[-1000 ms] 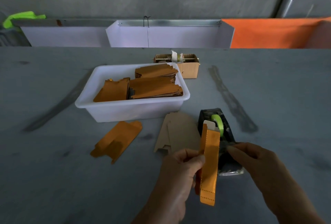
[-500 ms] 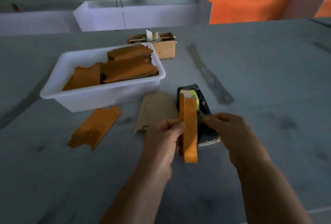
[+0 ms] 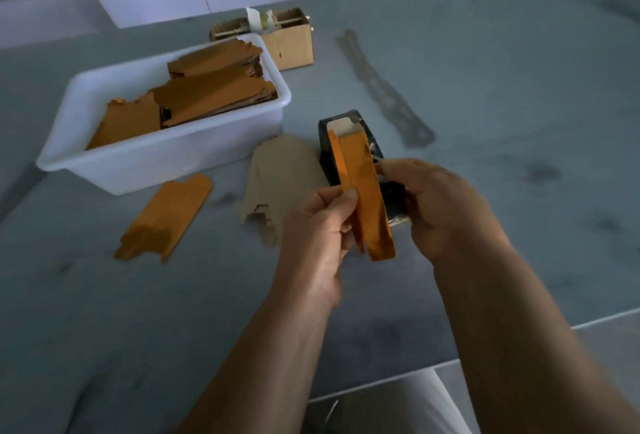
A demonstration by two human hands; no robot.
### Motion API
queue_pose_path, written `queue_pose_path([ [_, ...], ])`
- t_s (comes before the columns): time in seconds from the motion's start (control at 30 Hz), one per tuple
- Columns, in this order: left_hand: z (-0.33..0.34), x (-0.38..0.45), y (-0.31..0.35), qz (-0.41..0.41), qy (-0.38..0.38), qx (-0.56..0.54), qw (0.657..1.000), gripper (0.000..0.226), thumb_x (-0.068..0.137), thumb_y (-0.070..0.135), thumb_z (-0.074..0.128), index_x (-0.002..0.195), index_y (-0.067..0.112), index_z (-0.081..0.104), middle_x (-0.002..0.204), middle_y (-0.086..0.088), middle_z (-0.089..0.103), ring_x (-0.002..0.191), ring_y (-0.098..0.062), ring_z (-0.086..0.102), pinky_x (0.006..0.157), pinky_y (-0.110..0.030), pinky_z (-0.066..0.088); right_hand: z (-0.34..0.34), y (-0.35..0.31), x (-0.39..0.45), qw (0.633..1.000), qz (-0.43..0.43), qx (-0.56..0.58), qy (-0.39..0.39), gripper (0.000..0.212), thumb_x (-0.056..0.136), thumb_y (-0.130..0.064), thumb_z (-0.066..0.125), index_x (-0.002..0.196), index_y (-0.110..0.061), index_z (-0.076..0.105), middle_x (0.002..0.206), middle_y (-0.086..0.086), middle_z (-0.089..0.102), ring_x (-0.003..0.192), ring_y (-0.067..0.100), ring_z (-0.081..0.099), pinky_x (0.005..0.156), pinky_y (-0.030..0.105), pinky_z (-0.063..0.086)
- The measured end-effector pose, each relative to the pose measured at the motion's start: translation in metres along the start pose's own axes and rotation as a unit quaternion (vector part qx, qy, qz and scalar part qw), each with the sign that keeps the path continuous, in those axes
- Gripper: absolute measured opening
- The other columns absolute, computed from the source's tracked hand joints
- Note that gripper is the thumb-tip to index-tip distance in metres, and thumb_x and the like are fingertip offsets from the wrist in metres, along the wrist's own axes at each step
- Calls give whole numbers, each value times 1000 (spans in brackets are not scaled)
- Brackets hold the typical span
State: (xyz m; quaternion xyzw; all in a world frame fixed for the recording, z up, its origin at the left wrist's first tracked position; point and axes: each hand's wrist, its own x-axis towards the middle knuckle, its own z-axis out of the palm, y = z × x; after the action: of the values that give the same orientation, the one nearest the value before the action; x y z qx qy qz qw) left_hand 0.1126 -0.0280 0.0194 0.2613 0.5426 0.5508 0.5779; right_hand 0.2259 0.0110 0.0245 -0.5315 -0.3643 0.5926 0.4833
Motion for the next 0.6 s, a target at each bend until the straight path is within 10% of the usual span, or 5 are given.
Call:
queue_pose_path([
  [0.37, -14, -6, -3, 14, 34, -9, 999, 24, 88, 11, 64, 65, 18, 68, 63, 2, 64, 60, -11, 53, 59, -25, 40, -1, 32, -19, 971, -144, -162, 96, 13, 82, -21, 66, 69, -21, 68, 131, -10, 49, 110, -4, 50, 80, 15, 37],
  [0.6, -11, -3, 7, 41, -2, 2, 999, 23, 87, 11, 65, 65, 18, 66, 63, -2, 61, 52, -9, 47, 38, -15, 32, 1, 44, -21, 941, -194, -240, 136, 17, 85, -21, 64, 69, -25, 65, 128, -14, 49, 113, 1, 52, 80, 8, 38],
])
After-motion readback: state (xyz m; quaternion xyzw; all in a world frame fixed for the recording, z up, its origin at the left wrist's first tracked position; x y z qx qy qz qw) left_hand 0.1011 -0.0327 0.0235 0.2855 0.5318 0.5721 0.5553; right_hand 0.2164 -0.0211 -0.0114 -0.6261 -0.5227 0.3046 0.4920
